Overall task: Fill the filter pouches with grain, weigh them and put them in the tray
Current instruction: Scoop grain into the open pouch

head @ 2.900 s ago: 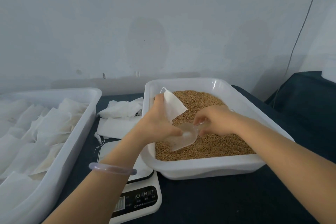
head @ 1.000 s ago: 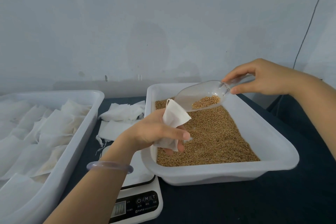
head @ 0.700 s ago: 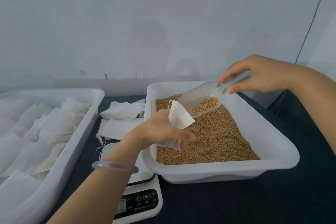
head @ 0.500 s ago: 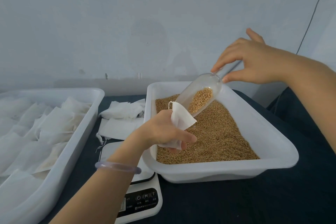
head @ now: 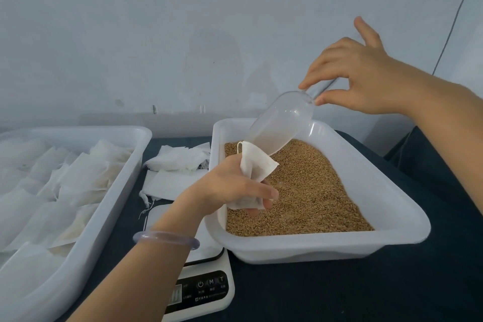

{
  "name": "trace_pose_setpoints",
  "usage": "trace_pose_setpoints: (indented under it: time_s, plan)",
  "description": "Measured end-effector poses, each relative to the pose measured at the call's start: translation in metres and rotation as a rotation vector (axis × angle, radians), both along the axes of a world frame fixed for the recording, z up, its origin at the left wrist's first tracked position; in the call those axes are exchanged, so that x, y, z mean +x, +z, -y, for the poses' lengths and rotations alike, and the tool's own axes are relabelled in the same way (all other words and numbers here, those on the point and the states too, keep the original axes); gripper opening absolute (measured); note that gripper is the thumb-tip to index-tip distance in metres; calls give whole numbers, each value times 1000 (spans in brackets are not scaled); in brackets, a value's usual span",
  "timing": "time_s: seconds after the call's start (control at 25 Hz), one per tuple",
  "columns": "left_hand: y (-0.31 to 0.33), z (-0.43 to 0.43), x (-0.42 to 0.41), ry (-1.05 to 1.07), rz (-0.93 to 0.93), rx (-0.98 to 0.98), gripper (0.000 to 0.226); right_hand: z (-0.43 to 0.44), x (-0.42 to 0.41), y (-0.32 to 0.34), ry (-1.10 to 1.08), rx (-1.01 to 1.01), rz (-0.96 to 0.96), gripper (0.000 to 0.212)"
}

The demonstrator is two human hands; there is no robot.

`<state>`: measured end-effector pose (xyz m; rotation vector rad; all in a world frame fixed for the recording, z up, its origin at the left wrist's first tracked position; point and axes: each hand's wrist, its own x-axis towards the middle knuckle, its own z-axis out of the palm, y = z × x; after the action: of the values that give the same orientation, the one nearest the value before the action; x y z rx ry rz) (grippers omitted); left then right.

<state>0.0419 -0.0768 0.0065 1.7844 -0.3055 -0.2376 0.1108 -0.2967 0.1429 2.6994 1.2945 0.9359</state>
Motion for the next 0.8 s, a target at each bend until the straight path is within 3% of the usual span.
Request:
trace_pose_setpoints:
  time_s: [0.2,0.32,0.44,0.52,0.64,0.8]
  plan:
    - [-5,-7,-1,80,-23,-300,26,22,22,-20,-235,101,-338,24]
    - [-5,-8,1,142,-75,-517,28,27,25,-63,-339,-19,-608,26]
    - [-2,-6,1,176,-56,-553,35,23,23,-104,-345,-116,-786,27]
    - [0,-3,-1,172,-59,-597,34,22,24,-119,-361,-119,-833,27]
    - [-4,-4,0,218,-26,-601,33,19,26,-125,-416,-138,-725,25]
    - [-4,-4,2,307,33,-504,36,1,15,-141,-290,-88,-772,21]
